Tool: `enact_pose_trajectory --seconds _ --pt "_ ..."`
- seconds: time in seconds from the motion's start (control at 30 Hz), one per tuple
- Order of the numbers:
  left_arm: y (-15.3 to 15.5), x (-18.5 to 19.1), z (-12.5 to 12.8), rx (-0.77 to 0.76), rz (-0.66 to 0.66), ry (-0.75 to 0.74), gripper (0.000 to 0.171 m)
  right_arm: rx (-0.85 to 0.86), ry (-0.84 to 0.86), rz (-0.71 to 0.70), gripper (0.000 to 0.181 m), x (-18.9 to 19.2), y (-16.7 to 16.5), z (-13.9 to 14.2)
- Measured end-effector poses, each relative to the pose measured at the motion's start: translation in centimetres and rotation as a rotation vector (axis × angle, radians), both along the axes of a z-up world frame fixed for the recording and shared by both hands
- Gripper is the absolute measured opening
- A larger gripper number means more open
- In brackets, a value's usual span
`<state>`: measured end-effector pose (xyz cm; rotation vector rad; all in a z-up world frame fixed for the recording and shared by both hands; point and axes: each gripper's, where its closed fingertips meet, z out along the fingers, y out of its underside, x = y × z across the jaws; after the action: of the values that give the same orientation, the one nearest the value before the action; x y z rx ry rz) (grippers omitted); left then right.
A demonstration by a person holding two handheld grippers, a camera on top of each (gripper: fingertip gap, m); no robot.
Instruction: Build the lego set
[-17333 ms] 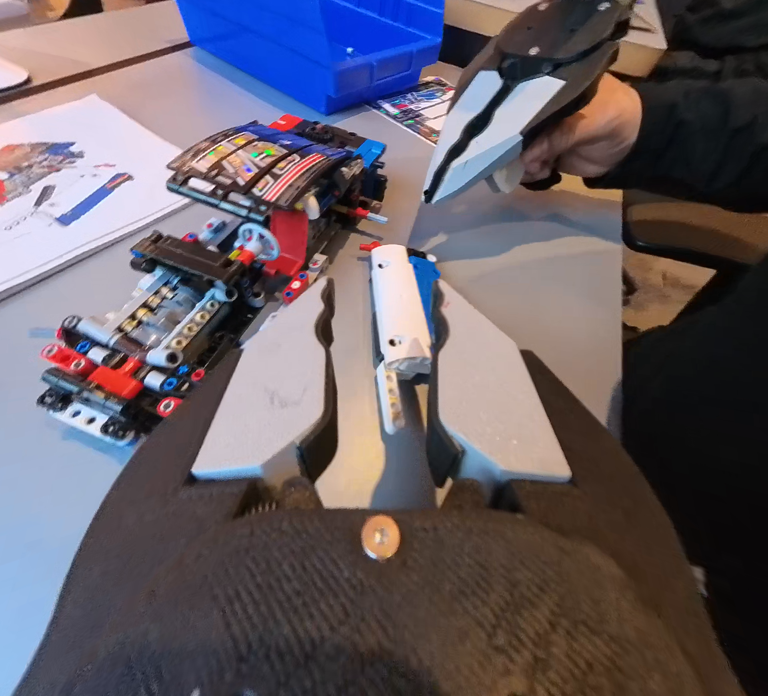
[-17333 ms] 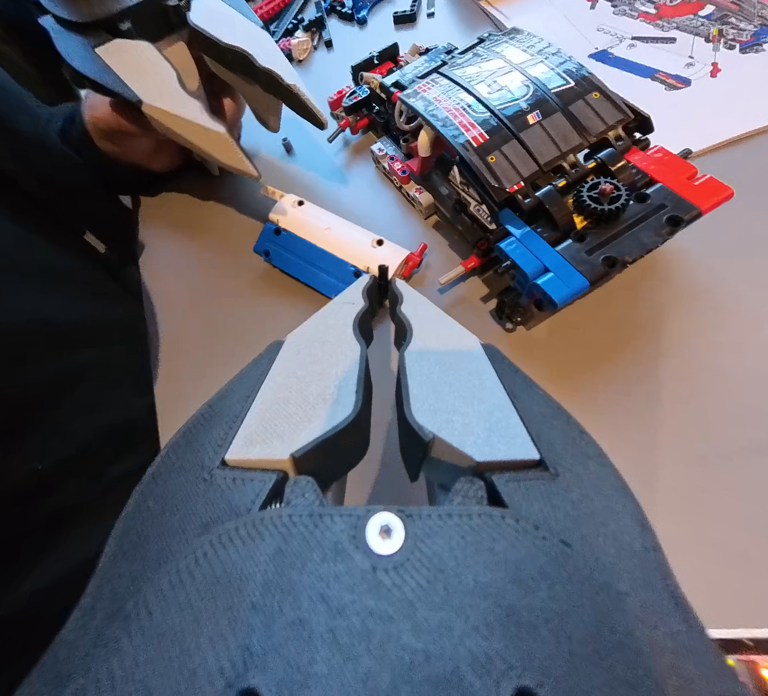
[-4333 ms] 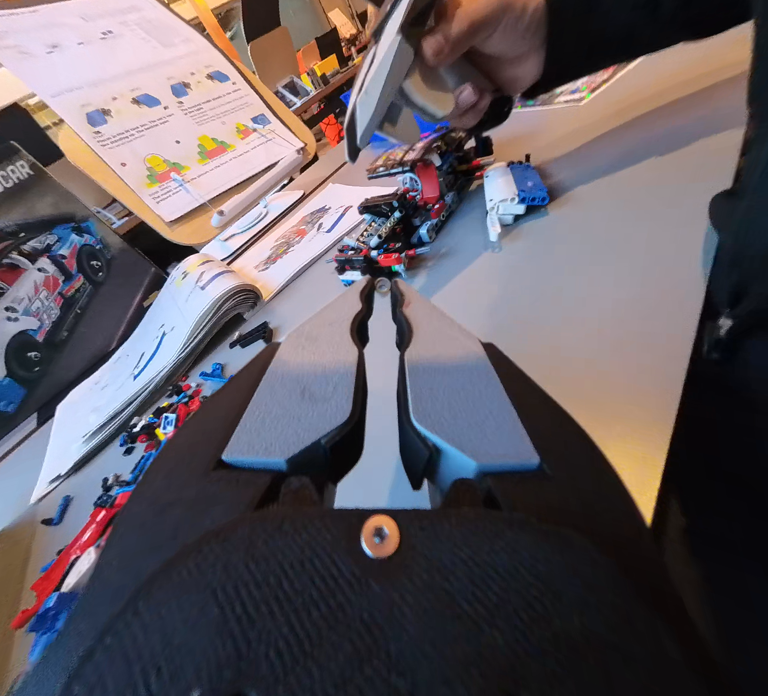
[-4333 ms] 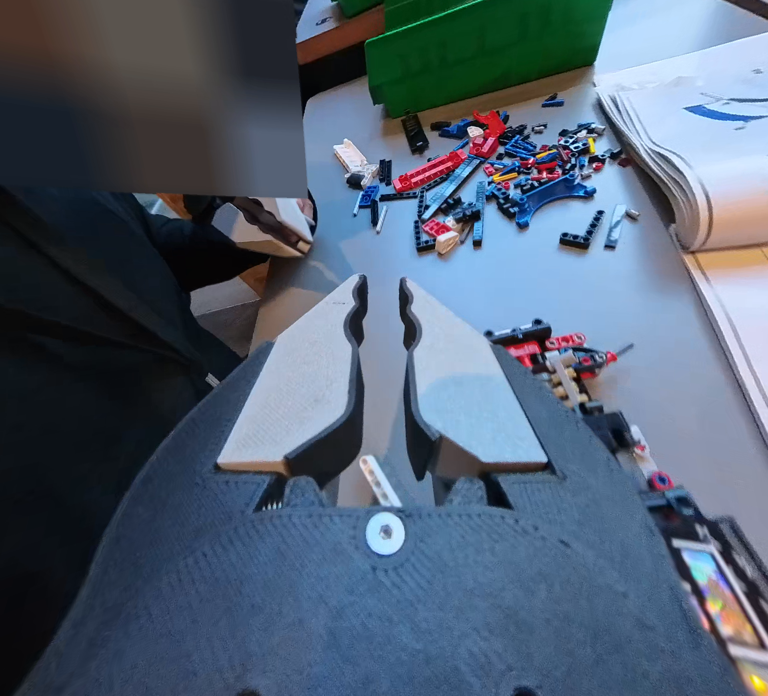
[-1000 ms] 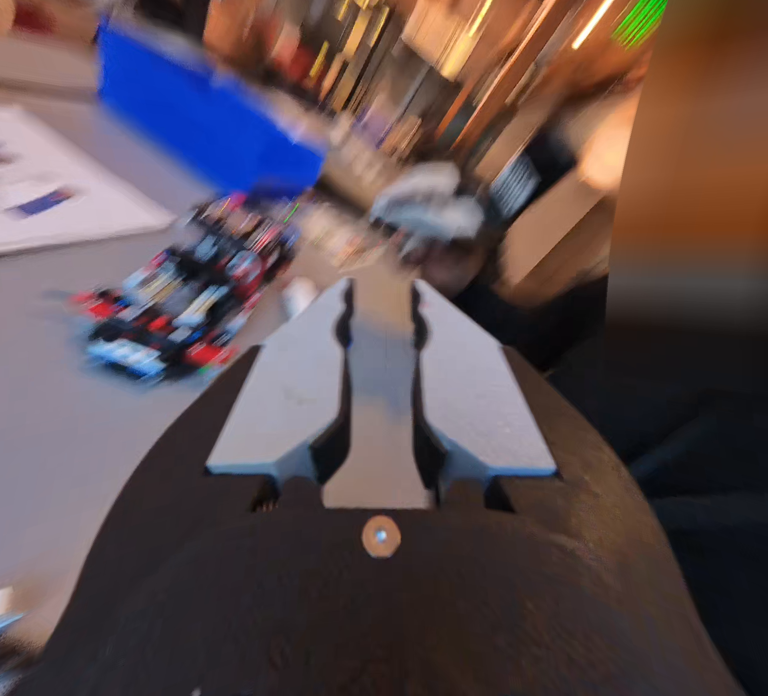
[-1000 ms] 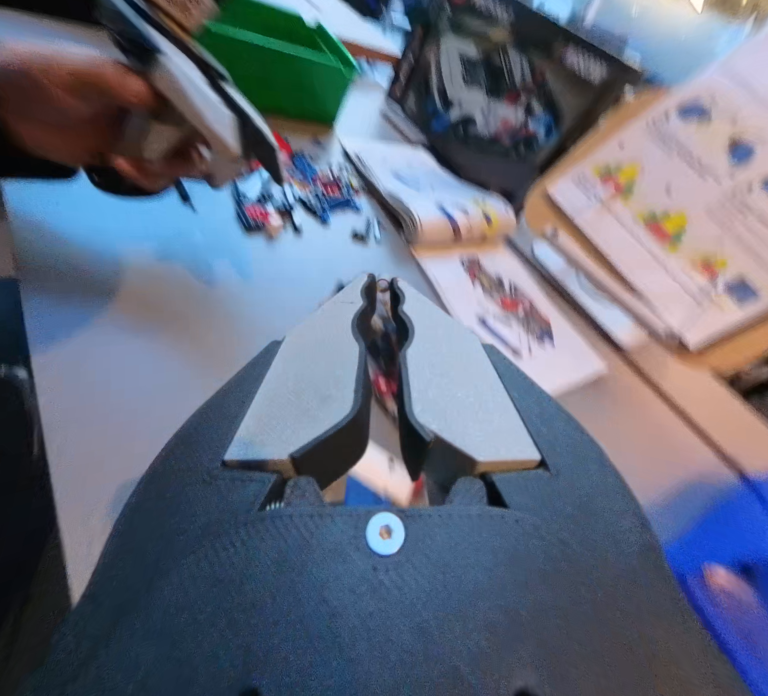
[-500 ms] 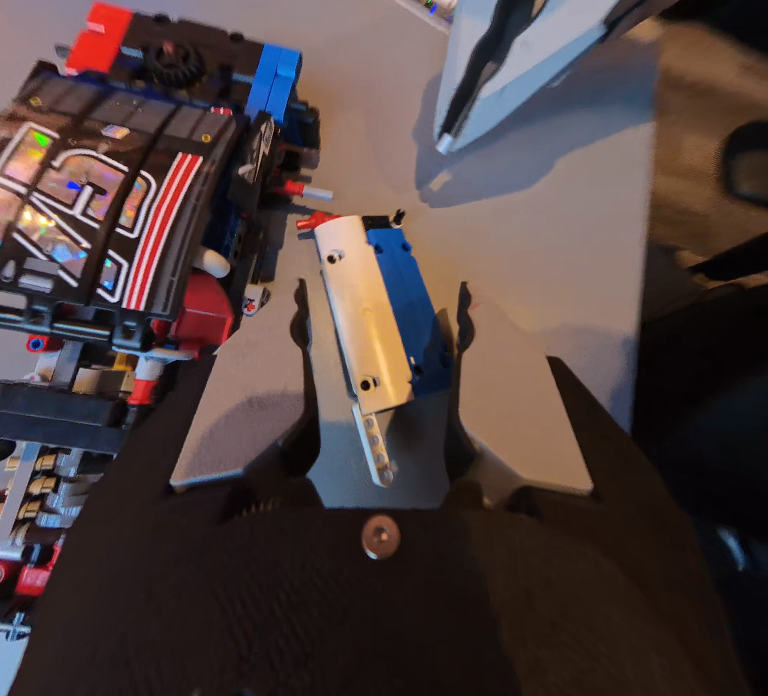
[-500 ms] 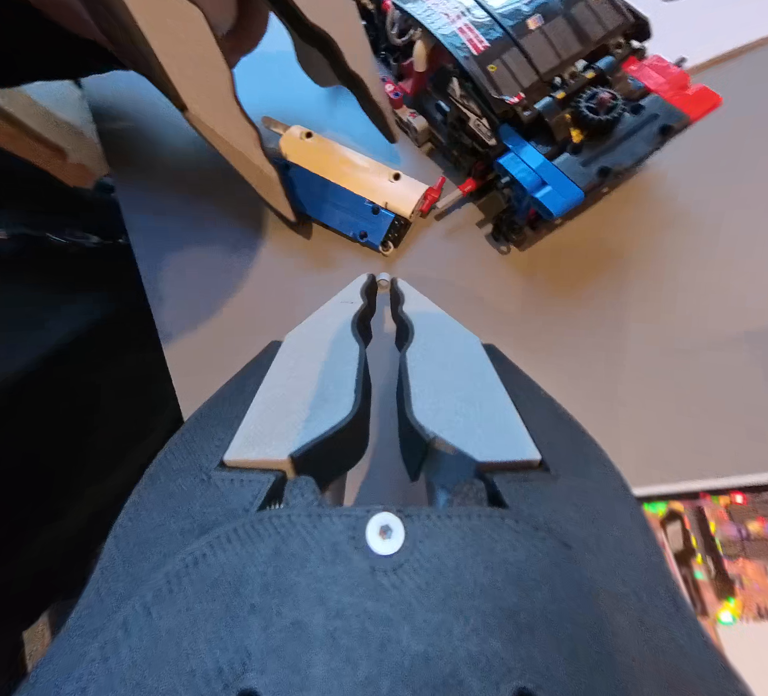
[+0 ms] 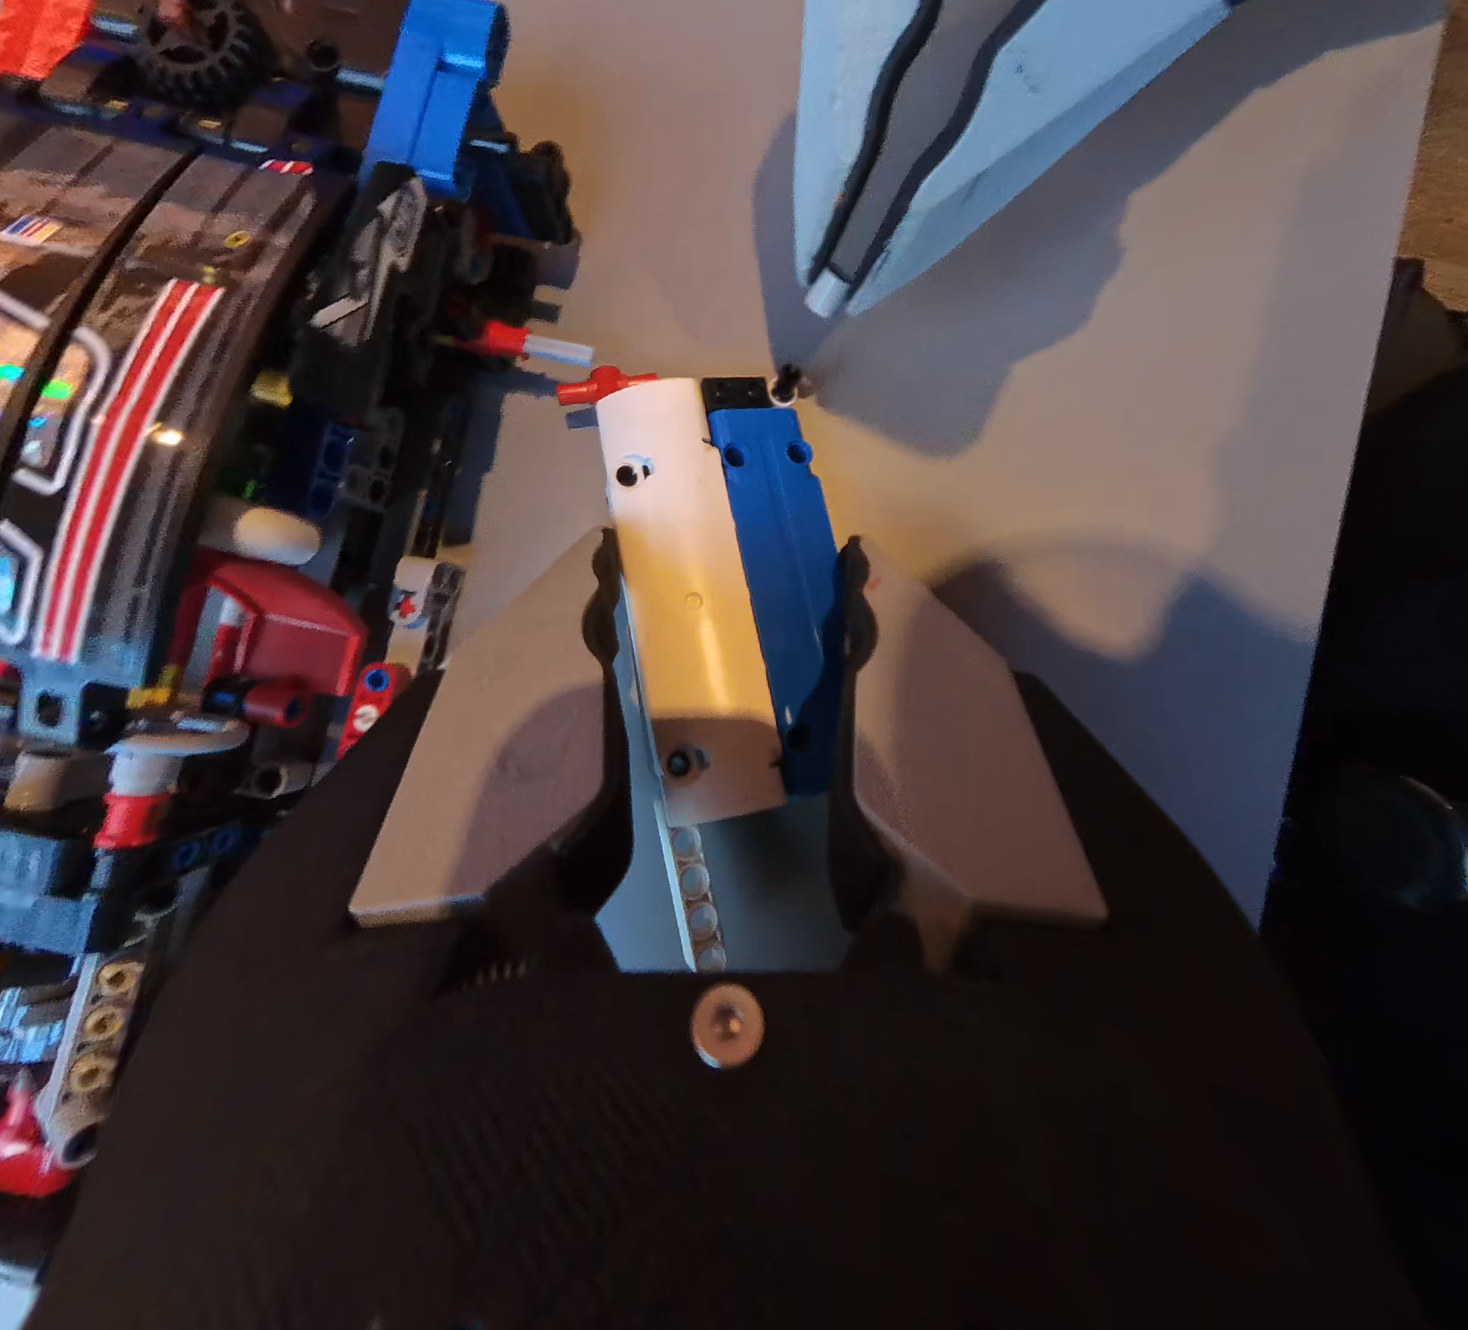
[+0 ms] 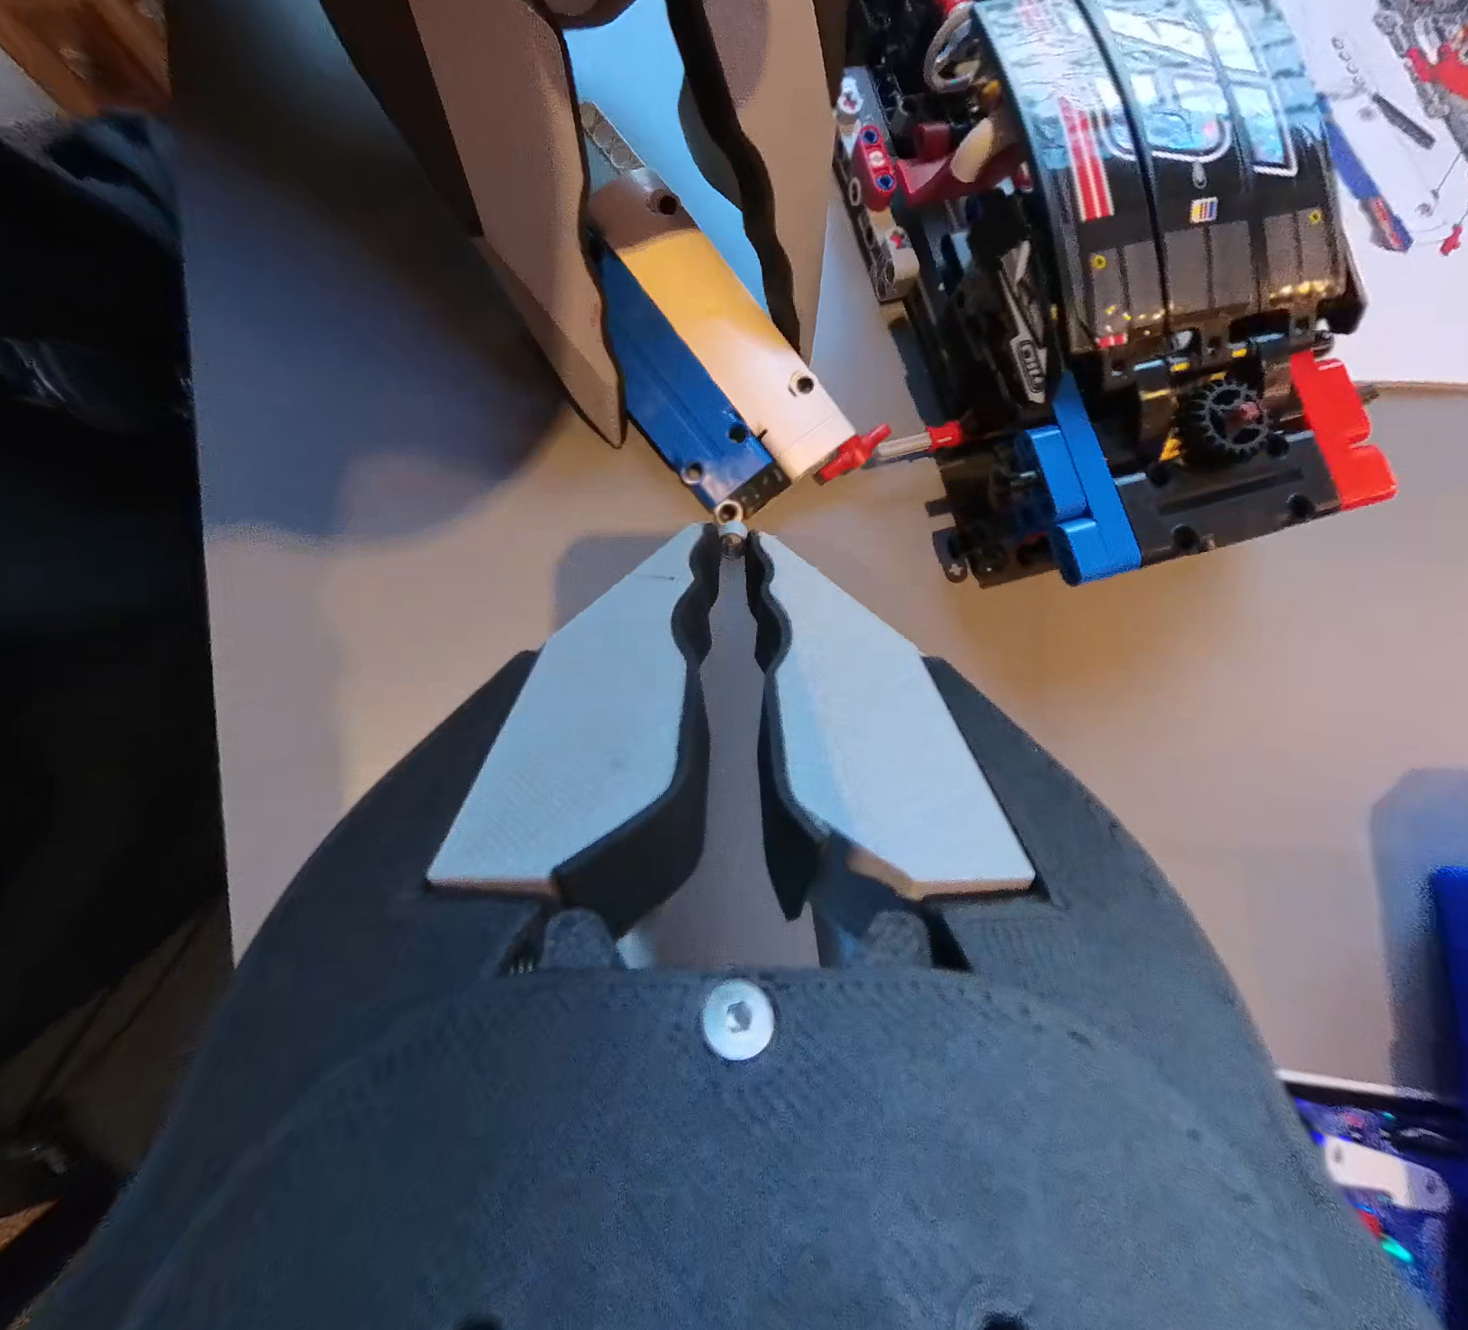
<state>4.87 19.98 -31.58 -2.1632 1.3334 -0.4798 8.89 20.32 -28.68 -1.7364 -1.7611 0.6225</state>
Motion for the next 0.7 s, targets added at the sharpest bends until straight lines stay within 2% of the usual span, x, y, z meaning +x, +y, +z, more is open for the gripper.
enact_pose_trajectory --seconds 0.13,0.37,0.7 --pt "-1.0 1.4 0.1 0.017 -0.058 -0.017 0.054 0.076 -0.075 0.006 0.004 0.7 -0.9 -0.2" --pt "-2.1 3.4 0.2 0.065 -0.167 -0.109 0.051 0.108 -0.173 -0.061 0.004 2.4 -2.4 -0.6" --pt "-1.9 3.9 0.2 0.052 -0.179 -0.139 0.051 0.142 -0.271 -0.127 0.004 4.0 -3.0 -1.2"
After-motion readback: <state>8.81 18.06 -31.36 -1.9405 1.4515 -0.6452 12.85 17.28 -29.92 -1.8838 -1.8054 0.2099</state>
